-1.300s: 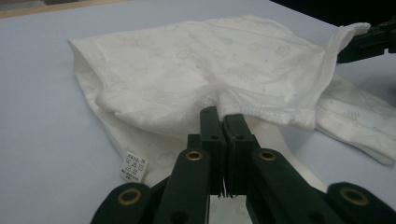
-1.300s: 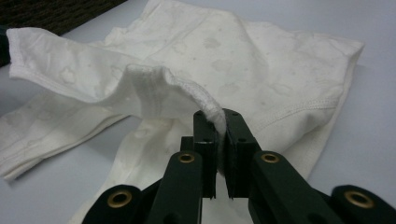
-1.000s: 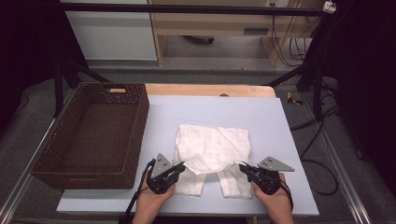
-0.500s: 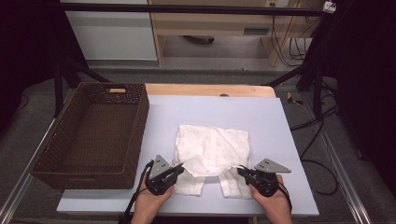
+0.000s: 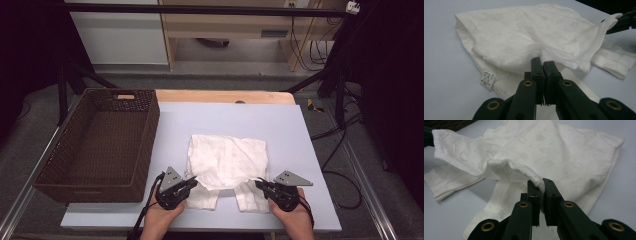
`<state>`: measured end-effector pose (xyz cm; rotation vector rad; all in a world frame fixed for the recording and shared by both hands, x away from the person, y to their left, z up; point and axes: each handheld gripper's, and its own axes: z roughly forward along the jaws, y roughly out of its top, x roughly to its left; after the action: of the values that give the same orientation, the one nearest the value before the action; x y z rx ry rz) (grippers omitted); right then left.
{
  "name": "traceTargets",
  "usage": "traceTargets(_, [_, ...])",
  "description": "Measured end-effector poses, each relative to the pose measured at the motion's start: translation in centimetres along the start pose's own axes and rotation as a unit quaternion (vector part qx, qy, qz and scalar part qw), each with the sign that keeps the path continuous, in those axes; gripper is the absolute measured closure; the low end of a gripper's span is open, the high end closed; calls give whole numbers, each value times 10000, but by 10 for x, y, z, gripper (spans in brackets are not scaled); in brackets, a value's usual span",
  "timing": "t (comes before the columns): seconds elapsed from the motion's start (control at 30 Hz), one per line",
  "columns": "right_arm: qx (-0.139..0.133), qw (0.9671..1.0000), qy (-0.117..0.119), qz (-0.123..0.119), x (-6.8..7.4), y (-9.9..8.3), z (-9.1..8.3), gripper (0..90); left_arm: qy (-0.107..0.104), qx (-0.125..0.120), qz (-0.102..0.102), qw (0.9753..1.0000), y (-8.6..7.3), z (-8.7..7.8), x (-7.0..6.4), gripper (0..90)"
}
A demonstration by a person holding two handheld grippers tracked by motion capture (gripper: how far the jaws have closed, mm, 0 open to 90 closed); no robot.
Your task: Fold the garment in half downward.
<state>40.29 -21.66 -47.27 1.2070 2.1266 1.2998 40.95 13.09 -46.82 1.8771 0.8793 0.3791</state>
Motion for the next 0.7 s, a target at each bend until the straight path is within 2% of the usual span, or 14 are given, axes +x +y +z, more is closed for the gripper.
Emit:
traceTargets(0.3, [61,9999,19,-114,5,0,1,844,-13,44,34,10000,-4,-3,-4,882])
traceTargets(0.63, [-34,10000,-69,-23,4,-5,-8,835,-42,65,104,9999,-4,-3,-9,882])
traceTargets(0.7, [-6,10000,-45,-64,5,-6,-10,834,-44,61,101,9999,-4,-3,-9,882])
